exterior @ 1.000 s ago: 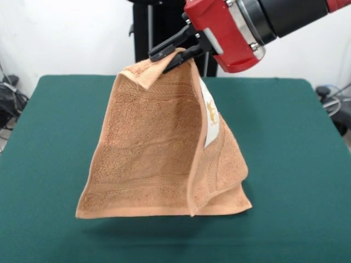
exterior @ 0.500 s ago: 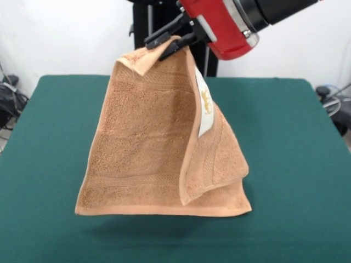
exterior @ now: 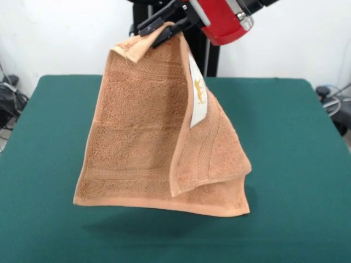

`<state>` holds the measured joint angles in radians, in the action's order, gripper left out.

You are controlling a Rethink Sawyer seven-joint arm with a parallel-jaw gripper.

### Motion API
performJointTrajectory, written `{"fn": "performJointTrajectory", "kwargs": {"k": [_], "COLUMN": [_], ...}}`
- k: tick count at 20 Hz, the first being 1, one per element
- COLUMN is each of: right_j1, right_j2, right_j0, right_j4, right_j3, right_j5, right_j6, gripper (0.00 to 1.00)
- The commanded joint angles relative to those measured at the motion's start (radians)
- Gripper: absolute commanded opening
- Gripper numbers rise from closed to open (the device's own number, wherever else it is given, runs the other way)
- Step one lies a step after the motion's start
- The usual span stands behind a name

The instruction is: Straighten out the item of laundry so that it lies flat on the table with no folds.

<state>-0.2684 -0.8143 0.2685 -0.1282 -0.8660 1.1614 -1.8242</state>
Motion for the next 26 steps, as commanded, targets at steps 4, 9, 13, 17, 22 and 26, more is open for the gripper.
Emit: {"fn": "performJointTrajectory", "kwargs": {"k": [4,9,13,17,22,26], "right_j1": [-0.003,0.010,0.016,0.018,0.015,0.020], "right_j2": [0.096,0.101,0.097,0.091,0.080,0.080], "right_j0": [0.023,0.032,0.043,0.051,0.059,0.060], "right_j4": [0.037,0.046,0.053,0.056,0.063,0.068], "right_j3": [-0.178,-0.201,-0.221,-0.233,-0.250,-0.253], "right_j5": [-0.113,-0.146,-0.171,-0.189,-0.199,-0.210], "right_j6": [-0.325,-0.349,-0.367,-0.371,-0.371,-0.375], "gripper": [0.00,0.00,0.00,0.00,0.00,0.00]}}
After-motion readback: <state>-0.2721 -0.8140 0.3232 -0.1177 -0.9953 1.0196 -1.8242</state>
